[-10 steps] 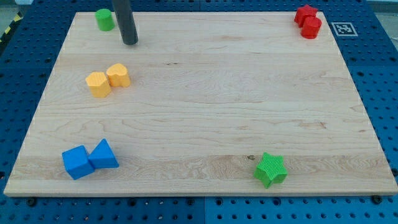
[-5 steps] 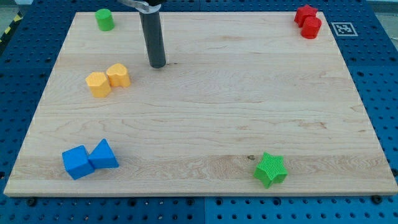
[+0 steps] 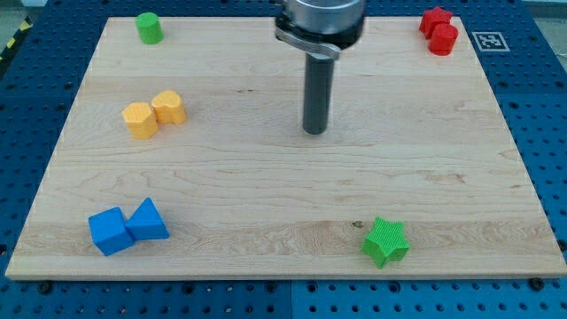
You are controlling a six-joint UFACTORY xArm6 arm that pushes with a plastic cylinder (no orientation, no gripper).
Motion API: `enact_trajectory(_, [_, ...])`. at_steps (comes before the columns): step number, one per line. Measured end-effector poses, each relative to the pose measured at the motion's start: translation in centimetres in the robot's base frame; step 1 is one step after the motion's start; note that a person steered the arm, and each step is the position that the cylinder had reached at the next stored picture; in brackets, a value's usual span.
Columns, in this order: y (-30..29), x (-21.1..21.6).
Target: Move your arm closer to the green star
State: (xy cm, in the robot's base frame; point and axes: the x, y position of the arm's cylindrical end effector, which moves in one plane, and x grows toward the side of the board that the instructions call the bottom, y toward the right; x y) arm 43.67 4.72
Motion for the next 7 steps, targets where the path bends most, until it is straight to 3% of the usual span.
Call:
enact_trajectory(1, [2.6, 0.4])
enact_trajectory(4, [11.7, 7.0])
enact_trajectory(7, [13.1, 16.1])
